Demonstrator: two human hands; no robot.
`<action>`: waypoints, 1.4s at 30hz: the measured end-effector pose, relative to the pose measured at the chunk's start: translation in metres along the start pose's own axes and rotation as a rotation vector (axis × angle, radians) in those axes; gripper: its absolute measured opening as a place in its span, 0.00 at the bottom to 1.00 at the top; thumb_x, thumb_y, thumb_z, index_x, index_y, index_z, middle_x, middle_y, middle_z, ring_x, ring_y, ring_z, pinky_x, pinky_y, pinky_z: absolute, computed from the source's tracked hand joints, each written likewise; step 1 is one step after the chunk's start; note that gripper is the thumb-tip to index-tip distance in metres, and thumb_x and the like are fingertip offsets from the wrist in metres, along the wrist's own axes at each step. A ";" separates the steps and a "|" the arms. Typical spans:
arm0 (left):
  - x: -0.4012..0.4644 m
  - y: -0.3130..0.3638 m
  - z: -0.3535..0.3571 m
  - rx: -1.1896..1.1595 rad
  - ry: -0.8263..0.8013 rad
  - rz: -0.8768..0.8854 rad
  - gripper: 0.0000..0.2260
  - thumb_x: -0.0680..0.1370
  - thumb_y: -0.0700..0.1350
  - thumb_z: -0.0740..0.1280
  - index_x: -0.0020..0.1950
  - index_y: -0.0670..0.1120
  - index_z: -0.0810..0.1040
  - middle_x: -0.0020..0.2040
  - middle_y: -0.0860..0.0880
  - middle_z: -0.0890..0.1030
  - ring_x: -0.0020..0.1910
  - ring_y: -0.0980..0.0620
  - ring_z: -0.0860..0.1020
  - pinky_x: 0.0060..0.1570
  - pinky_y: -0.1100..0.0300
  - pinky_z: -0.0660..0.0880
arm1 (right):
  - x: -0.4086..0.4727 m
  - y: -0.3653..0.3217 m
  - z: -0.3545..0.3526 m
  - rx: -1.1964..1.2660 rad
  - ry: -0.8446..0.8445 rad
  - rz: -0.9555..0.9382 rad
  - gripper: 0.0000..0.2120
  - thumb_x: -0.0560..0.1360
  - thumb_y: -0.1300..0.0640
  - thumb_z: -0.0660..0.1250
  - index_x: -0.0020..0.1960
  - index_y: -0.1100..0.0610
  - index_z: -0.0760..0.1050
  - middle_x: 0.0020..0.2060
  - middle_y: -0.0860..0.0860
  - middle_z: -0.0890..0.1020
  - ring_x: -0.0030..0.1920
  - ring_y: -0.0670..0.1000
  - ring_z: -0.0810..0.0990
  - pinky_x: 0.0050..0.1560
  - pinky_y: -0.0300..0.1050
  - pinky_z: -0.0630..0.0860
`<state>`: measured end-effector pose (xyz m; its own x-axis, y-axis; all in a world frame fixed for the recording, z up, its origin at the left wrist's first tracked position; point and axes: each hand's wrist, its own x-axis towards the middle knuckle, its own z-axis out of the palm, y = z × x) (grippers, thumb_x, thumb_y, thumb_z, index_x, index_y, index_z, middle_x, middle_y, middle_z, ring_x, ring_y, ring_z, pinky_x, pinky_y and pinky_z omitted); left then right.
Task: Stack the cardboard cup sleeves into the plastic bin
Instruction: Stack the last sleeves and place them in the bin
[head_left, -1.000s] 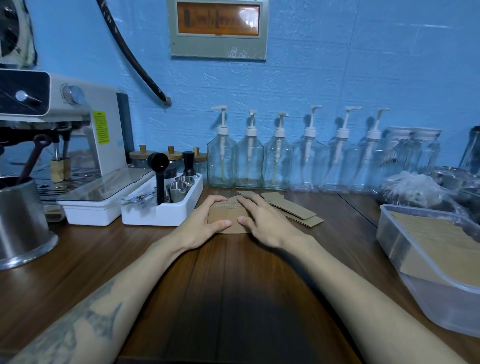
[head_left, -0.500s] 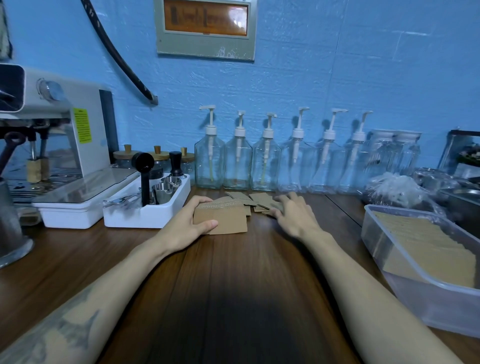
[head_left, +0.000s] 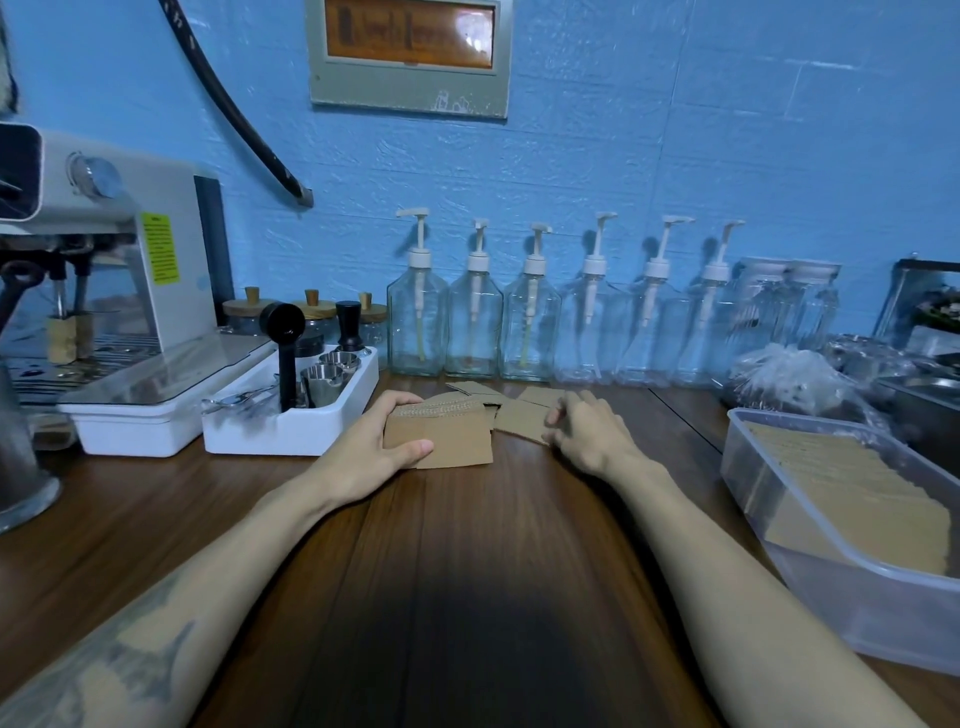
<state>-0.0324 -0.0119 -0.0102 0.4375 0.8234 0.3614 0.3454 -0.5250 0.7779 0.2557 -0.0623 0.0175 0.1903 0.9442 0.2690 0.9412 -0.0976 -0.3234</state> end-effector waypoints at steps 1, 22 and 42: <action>0.000 0.000 0.000 0.004 0.001 -0.001 0.19 0.76 0.52 0.72 0.61 0.63 0.69 0.55 0.61 0.80 0.51 0.66 0.79 0.52 0.63 0.76 | 0.001 -0.001 0.000 0.029 0.002 -0.022 0.10 0.77 0.55 0.68 0.56 0.51 0.72 0.60 0.52 0.73 0.62 0.57 0.71 0.63 0.54 0.69; -0.001 0.004 0.001 0.050 -0.037 -0.050 0.18 0.80 0.53 0.66 0.67 0.59 0.65 0.56 0.57 0.78 0.51 0.65 0.78 0.48 0.70 0.73 | -0.011 -0.042 -0.025 1.117 -0.055 -0.089 0.45 0.72 0.76 0.69 0.76 0.43 0.54 0.48 0.58 0.80 0.44 0.54 0.84 0.43 0.49 0.83; -0.001 0.004 0.002 0.027 -0.050 0.008 0.28 0.75 0.52 0.72 0.71 0.56 0.62 0.65 0.52 0.74 0.61 0.53 0.76 0.61 0.52 0.76 | -0.012 -0.063 0.018 0.086 -0.010 -0.201 0.47 0.70 0.34 0.71 0.79 0.50 0.53 0.71 0.58 0.71 0.70 0.60 0.71 0.67 0.57 0.70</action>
<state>-0.0301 -0.0154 -0.0089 0.4809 0.8078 0.3409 0.3636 -0.5376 0.7608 0.1892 -0.0619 0.0188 -0.0016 0.9452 0.3265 0.9325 0.1193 -0.3408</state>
